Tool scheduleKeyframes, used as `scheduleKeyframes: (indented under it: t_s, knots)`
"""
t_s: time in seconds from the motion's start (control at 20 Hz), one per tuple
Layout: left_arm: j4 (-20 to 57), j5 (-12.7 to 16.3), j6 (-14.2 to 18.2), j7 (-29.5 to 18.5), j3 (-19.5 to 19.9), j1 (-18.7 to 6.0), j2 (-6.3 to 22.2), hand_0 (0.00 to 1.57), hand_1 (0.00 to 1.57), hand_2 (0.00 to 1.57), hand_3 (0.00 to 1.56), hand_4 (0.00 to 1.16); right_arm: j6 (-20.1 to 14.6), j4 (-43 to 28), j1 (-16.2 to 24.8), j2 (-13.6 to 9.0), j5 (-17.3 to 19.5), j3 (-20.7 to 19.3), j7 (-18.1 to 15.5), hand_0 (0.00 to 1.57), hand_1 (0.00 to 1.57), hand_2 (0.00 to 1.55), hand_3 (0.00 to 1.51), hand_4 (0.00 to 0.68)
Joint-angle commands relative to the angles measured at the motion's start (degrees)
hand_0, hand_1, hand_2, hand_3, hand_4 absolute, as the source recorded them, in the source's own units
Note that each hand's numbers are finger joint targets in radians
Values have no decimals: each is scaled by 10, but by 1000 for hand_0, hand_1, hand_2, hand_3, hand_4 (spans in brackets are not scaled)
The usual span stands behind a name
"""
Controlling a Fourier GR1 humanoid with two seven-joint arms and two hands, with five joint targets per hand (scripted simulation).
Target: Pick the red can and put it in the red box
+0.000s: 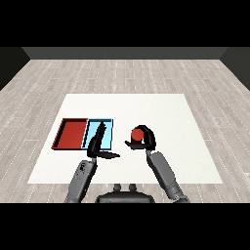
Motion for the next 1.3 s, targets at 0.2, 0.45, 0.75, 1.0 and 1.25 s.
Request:
scheduleKeyframes:
  t_s: [0.2,0.45,0.75,1.0,1.25]
  knots:
    - [27,18,35,-6,-62,-27,-1,0,0,0,0,0,-13,67,-93,1,-21,-9,10,1410,1410,1425,1413,645]
    - [94,44,91,-6,-105,-99,-1,0,0,0,0,0,-16,93,-93,1,-48,27,-55,1382,1382,1398,1391,629]
    - [66,31,94,13,-110,-82,-1,0,0,0,0,0,-55,5,-63,1,-46,77,-16,1398,1398,1415,1401,615]
    - [91,31,86,21,-90,-102,-1,0,0,0,0,0,-24,19,-67,1,-50,71,-21,1414,1414,1428,1397,621]
    - [135,53,108,15,-120,-146,-1,0,0,0,0,0,-58,-1,-53,1,-48,125,-32,1434,1434,1439,1403,601]
